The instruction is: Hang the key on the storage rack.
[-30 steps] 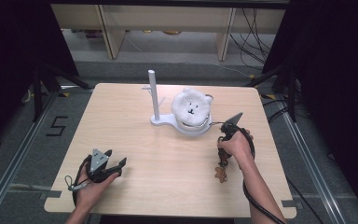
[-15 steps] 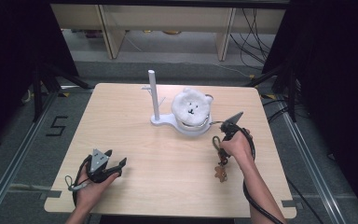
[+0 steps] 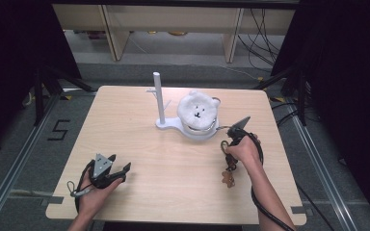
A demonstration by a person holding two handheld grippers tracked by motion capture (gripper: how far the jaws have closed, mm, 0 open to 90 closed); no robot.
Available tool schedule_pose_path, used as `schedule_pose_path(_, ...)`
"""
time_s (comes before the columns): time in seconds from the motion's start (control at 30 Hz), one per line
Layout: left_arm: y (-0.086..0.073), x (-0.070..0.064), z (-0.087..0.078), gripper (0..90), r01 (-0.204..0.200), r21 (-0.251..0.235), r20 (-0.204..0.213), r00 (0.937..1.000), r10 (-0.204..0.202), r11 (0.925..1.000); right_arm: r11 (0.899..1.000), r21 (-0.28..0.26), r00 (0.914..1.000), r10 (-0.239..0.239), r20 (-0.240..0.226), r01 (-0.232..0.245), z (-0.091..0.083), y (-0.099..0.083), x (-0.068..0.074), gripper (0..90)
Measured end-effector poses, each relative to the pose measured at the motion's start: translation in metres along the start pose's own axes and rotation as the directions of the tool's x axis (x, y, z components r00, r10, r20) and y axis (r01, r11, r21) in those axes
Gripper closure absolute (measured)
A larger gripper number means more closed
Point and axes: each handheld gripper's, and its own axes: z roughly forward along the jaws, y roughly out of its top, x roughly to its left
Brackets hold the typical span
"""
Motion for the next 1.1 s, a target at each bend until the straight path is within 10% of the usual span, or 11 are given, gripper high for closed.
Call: schedule_pose_path(1.1, 0.0000, -0.0008, 0.0001, 33.0, -0.004, 0.002, 0.000, 1.0000, 0.004, 1.0000, 0.996, -0.032, 0.9960, -0.081, 0.035, 0.083, 0.0004, -0.0048, 0.0019, 69.0)
